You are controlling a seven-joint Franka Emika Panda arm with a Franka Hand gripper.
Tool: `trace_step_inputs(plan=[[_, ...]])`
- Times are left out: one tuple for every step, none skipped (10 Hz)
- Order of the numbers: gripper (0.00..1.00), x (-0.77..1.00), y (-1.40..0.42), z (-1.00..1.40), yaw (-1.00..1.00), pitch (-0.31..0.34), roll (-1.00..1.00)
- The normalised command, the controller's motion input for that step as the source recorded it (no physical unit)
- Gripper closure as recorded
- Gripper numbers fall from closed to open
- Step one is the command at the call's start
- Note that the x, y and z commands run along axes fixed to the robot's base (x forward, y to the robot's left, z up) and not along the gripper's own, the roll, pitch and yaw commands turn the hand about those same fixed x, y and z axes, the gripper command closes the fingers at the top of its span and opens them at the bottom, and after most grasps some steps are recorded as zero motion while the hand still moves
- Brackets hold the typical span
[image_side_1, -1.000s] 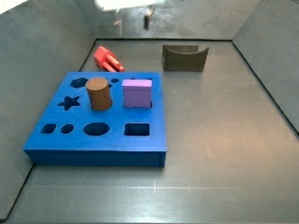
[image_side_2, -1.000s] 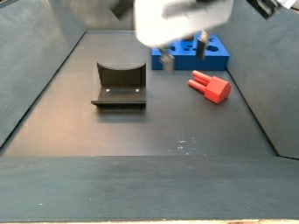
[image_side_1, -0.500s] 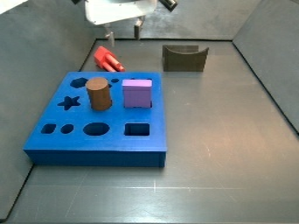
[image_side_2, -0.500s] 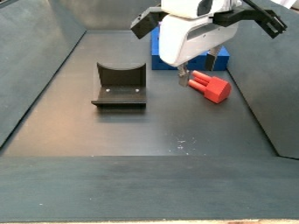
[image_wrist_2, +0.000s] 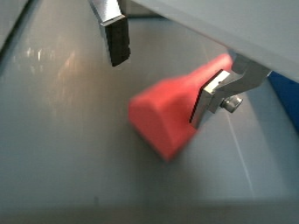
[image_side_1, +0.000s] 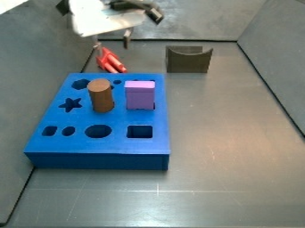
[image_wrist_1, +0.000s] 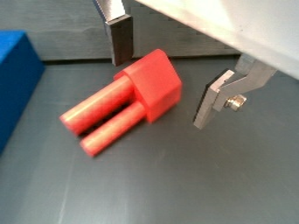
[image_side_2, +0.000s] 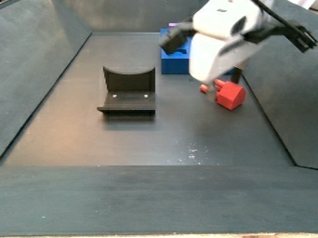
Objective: Pick up the 3 prong object. Move up. Rotate the 3 prong object. Place the 3 prong object on the fixture. Regrasp the 3 prong object. Move to above the board. Insert the 3 prong object.
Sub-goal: Pick up the 3 prong object.
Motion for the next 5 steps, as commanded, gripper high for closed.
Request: trace_step_inputs(plan=[[0.0, 0.0, -0.09, -0.02, 0.01, 0.0, 0.04], [0.0, -0.09, -0.13, -0.86, 0.03, -0.024, 0.17], [0.0, -0.15, -0.1, -0.83, 0.12, -0.026, 0.28], [0.0, -0.15, -0.11, -0.9, 0.08, -0.021, 0.25], [0.0, -0.23, -0.08, -0.88, 0.08, -0.034, 0.26]])
